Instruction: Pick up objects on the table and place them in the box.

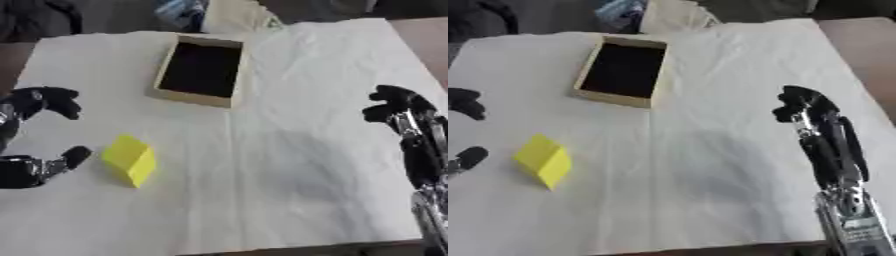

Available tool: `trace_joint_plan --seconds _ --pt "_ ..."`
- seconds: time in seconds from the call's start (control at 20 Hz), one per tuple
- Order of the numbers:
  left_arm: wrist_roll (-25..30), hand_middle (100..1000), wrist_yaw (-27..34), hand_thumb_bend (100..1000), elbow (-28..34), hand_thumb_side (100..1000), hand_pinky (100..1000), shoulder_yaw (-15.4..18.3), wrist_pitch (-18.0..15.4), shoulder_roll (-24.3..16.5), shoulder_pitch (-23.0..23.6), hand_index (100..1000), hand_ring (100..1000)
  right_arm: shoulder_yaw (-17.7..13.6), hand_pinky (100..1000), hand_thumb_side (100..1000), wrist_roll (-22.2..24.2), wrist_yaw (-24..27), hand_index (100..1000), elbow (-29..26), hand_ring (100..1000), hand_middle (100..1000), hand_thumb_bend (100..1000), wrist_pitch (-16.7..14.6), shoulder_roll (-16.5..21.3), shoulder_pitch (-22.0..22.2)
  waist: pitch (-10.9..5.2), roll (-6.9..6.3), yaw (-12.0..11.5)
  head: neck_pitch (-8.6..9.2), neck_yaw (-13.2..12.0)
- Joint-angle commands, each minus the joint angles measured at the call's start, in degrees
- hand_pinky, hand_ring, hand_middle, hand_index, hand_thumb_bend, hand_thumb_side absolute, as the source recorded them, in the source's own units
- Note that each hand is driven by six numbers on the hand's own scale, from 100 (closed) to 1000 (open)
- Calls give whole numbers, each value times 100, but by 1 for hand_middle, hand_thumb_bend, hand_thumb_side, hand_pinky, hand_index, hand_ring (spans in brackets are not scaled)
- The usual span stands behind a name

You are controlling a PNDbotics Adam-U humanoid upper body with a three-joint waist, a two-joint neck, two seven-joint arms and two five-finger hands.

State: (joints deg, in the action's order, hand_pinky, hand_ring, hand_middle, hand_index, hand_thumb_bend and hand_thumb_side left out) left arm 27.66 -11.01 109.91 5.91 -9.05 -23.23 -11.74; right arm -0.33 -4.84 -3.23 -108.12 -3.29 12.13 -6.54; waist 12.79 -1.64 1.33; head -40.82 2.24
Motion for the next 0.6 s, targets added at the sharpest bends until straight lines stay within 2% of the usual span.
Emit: trace_joint_plan --seconds 0.05,0.15,0.3,0.6 --pt "68 647 -123 523 94 338 850 13 -29 -254 -121 829 666 1 654 767 8 -22 769 -89 627 668 420 -11 57 -36 -67 -5 -1 -29 27" --pt "213 652 -263 540 142 323 844 -83 -99 -525 -177 824 674 5 654 766 14 -23 769 -89 627 668 420 -12 64 -36 -68 -15 7 -5 35" --pt "563 663 -479 575 178 302 836 -335 -276 -1146 -322 824 686 13 654 766 21 -28 769 -86 627 668 420 -12 84 -34 -75 -40 16 -11 50" --pt "1063 674 -443 616 -11 304 821 -959 -533 -2301 -769 821 701 35 654 767 45 -36 769 -71 627 668 418 -14 119 -15 -118 -84 39 24 98"
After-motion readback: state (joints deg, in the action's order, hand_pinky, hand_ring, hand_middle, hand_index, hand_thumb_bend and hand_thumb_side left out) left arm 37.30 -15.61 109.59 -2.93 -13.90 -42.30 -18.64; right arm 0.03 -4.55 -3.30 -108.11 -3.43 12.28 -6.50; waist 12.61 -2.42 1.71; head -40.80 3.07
